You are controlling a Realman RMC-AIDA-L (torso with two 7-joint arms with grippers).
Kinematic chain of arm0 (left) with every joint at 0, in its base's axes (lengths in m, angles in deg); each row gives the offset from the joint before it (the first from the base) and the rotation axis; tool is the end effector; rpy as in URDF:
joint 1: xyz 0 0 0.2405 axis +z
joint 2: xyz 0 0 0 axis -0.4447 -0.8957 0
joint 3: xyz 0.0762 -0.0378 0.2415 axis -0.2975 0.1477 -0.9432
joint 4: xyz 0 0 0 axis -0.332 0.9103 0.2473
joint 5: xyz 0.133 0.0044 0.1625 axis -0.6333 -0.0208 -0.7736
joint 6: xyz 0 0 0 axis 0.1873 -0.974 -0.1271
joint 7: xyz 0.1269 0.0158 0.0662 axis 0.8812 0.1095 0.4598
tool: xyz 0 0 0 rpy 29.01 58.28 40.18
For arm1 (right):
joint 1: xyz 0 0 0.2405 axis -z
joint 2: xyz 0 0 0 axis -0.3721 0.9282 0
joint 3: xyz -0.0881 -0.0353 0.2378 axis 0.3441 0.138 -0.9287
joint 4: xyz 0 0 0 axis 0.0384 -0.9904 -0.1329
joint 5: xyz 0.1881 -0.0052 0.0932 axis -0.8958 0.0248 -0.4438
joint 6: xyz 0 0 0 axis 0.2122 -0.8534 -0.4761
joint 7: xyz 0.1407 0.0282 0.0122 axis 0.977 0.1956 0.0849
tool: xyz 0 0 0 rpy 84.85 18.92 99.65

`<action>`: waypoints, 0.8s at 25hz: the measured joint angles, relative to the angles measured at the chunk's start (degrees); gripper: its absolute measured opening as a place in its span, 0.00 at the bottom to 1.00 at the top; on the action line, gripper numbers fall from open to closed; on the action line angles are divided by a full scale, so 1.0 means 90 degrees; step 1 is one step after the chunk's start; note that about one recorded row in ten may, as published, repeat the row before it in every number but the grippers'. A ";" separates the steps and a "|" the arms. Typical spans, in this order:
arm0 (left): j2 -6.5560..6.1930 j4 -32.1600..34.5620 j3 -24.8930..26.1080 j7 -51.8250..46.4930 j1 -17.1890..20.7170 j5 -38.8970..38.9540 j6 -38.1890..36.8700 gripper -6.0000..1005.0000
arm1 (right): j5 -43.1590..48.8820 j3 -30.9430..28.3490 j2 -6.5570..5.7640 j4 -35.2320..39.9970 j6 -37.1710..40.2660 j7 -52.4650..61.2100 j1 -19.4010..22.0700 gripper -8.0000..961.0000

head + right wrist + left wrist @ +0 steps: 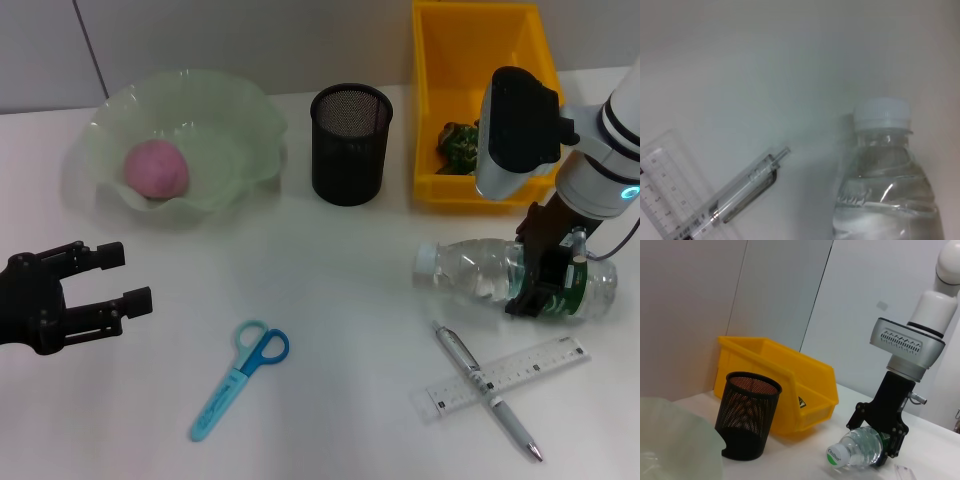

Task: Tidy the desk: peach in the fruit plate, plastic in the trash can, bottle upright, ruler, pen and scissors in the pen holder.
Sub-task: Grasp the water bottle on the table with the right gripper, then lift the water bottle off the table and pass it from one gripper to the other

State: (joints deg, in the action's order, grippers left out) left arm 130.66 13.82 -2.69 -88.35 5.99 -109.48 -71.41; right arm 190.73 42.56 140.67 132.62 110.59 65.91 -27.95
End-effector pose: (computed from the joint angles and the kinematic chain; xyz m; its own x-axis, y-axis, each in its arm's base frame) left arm -0.2964 0.2925 0.0454 0.7383 0.3600 0.5704 0.4987 -0.8607 -0.1022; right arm 0.2264 0.3920 -0.0008 0.7646 -0.2711 0.5847 -0.1664 -0.9595 -0.2272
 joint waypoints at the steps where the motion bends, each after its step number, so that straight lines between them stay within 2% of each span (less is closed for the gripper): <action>1: 0.0000 0.0000 0.0000 0.0000 0.0000 0.0000 0.0002 0.81 | 0.0000 0.0018 0.0000 -0.0022 -0.0026 0.0007 -0.0002 0.75; 14: -0.0008 0.0001 0.0076 0.0000 0.0003 0.0001 -0.0010 0.81 | -0.0073 0.0085 0.0001 0.0048 -0.0090 0.0069 -0.0004 0.76; 17: -0.0008 0.0001 0.0084 0.0000 0.0003 0.0020 -0.0023 0.81 | -0.0332 0.0062 -0.0002 0.0323 0.0106 0.0035 0.0008 0.76; 20: 0.0011 0.0001 0.0153 0.0000 0.0003 0.0043 -0.0052 0.81 | -0.0840 0.0034 -0.0062 0.0701 0.0385 -0.0003 0.0079 0.76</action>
State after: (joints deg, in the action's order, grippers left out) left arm 130.76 13.83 -1.31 -88.35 6.02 -109.09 -71.88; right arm 183.16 42.87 140.11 138.93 114.05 65.88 -27.24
